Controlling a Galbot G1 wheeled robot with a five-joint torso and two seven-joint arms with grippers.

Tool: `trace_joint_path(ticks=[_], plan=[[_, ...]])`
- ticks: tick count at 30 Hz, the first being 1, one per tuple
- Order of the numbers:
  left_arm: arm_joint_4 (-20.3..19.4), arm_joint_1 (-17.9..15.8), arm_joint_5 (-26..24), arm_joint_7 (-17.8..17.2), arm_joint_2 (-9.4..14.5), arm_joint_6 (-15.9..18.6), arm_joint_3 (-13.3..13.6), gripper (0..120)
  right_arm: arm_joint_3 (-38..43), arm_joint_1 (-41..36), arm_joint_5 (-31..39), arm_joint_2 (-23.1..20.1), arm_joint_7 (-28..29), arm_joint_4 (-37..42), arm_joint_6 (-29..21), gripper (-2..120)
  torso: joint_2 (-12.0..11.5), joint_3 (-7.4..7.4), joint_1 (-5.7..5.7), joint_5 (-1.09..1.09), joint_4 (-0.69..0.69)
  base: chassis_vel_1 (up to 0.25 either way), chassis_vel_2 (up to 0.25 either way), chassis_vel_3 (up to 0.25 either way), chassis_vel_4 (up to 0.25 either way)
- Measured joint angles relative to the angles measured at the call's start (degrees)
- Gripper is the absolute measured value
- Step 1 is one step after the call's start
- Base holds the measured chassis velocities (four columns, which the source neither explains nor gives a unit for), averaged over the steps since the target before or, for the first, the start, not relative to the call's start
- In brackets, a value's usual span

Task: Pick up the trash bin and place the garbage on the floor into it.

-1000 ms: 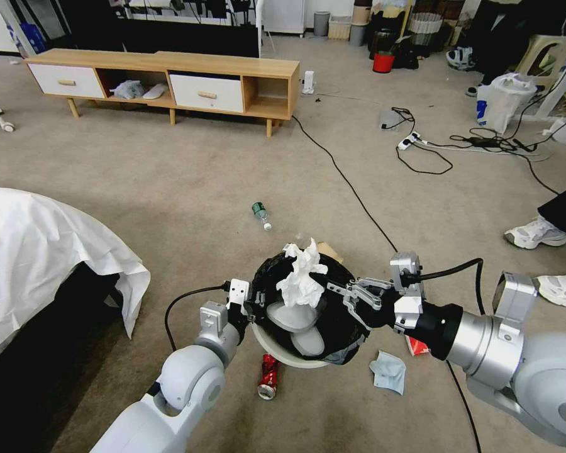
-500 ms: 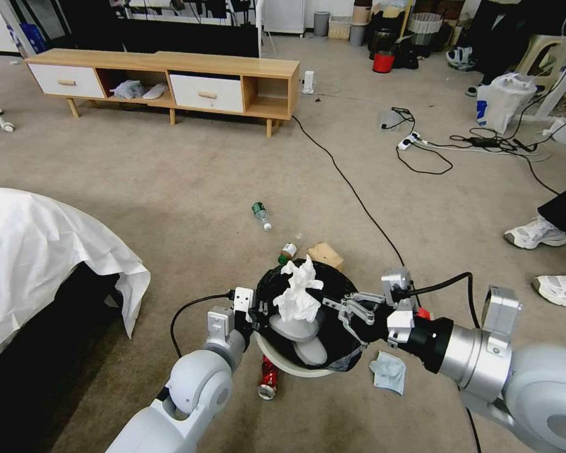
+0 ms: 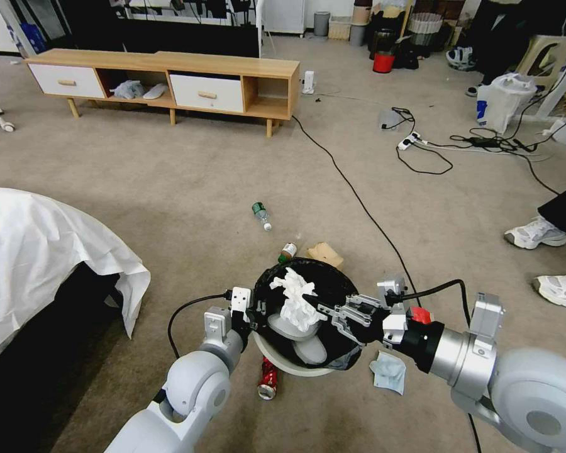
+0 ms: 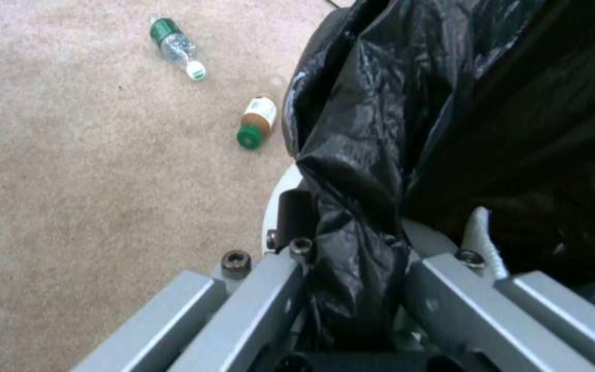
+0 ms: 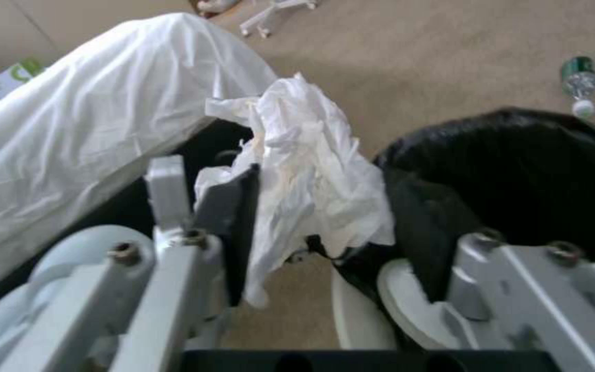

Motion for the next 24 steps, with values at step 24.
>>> trace_joint_path(ticks=[24], plan=[[-1.6,2.4,-0.5,-0.5,1.0,-0.1,-1.3,2,-1.2,-0.7,-2.8,1.2,1.8,-2.5,0.0,73,0.0,0.0,0.0,0.0,0.0,0.0,0.0,0.0,0.0]])
